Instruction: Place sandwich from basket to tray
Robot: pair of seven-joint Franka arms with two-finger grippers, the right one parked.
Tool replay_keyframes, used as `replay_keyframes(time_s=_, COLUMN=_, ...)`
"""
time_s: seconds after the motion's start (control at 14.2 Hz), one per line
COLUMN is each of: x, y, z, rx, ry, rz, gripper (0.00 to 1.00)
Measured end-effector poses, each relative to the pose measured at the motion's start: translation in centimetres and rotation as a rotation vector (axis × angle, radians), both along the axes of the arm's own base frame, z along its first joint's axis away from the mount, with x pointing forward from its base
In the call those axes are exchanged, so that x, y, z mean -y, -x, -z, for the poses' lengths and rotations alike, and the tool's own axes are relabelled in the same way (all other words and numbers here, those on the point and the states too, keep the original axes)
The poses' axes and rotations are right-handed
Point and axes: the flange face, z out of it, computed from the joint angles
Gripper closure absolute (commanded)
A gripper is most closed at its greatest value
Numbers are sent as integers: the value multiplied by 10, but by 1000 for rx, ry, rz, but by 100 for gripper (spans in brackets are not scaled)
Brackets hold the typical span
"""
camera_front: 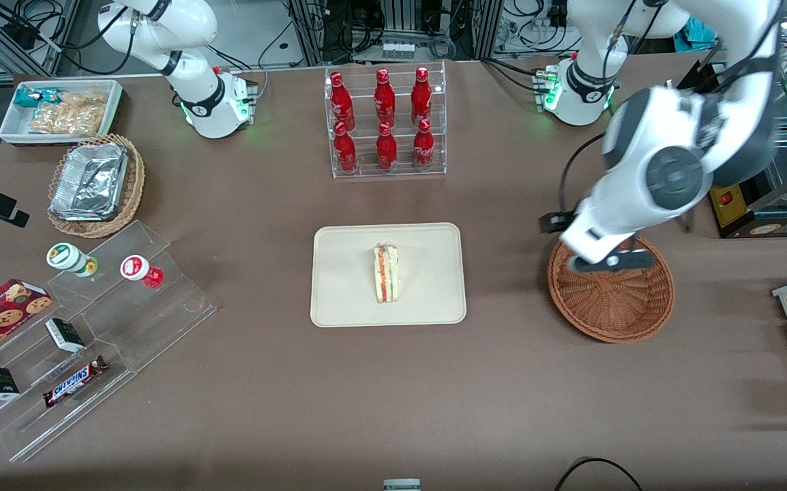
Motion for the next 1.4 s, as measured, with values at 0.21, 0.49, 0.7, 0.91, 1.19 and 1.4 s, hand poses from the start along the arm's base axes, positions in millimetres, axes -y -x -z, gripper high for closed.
replay_keyframes(time_s=0.21, x=-52, y=10, z=-38, rx=13, ry=27, rz=24, gripper=0)
replay_keyframes(time_s=0.49, x=-101, y=22, z=-78, rx=59, ry=35, rz=42, gripper=0)
replay_keyframes(time_s=0.7, x=-116, y=29, z=-101, rx=106, ry=10, rz=54, gripper=0)
replay_keyframes(time_s=0.91, x=-118, y=27, z=-122, rx=159, ry=-23, rz=63, gripper=0)
replay_keyframes(time_s=1.19, x=-131, y=19, z=-137, rx=222, ry=-37, rz=45, gripper=0)
replay_keyframes(time_s=1.4, x=-146, y=15, z=-134, rx=223, ry=-35, rz=19, gripper=0)
